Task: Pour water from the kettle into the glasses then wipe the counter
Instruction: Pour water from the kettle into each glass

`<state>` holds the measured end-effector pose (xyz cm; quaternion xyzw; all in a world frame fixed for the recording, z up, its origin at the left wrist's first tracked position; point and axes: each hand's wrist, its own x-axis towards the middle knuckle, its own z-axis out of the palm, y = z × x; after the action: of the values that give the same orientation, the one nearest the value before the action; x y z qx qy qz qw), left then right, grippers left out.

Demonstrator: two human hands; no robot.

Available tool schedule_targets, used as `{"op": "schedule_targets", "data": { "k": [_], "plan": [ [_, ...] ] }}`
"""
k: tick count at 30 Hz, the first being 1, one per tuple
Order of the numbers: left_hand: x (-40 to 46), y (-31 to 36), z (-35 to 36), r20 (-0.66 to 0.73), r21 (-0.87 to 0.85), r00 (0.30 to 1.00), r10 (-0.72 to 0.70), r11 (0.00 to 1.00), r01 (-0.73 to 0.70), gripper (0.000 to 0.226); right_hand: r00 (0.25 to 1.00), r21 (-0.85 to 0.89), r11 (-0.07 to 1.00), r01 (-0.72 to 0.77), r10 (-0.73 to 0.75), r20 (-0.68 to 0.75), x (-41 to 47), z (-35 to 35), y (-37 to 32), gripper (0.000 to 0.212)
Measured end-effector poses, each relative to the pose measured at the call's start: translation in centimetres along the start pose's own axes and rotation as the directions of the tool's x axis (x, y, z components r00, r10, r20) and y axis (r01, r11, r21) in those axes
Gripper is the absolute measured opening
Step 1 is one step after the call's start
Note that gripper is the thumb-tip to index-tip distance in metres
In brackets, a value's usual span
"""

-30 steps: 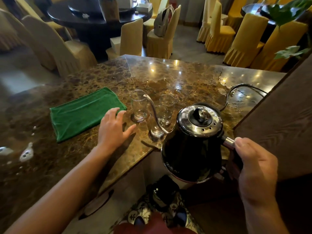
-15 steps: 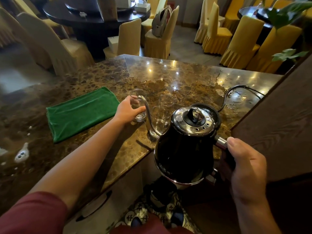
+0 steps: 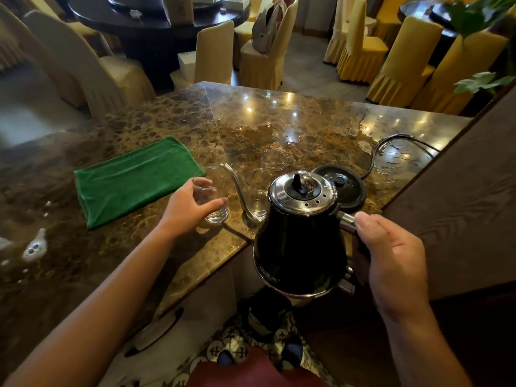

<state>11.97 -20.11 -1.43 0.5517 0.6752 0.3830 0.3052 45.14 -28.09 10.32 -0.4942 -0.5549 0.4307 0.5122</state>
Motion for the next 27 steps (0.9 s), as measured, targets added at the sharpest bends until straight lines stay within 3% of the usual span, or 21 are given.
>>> {"op": "schedule_targets", "data": {
  "k": [5,13,20,27],
  "plan": [
    [-1.8,-1.2,-0.7,-0.032,0.059,0.996,0.088,0.995,-0.086,0.065,0.997,-0.043,0.999,-0.014,0.017,0.074,0.7,0.4,-0.4,0.048],
    [-2.4,-1.1,-0.7,-0.074,0.117,0.993,0.096,0.989,-0.087,0.055,0.989,-0.152,0.988,-0.009,0.031,0.145,1.6,1.0,-1.0,0.055],
    [-2.3,-1.3,-0.5,-0.08,0.115,0.992,0.097,0.989,-0.088,0.055,0.963,-0.25,0.965,0.073,-0.003,0.27,3.1,1.3,-3.2,0.049],
    [-2.4,-1.3,-0.1,-0.081,0.092,0.991,0.104,0.991,-0.097,0.057,0.926,-0.447,0.876,0.182,0.001,0.378,4.7,1.4,-4.9,0.066]
  ]
}}
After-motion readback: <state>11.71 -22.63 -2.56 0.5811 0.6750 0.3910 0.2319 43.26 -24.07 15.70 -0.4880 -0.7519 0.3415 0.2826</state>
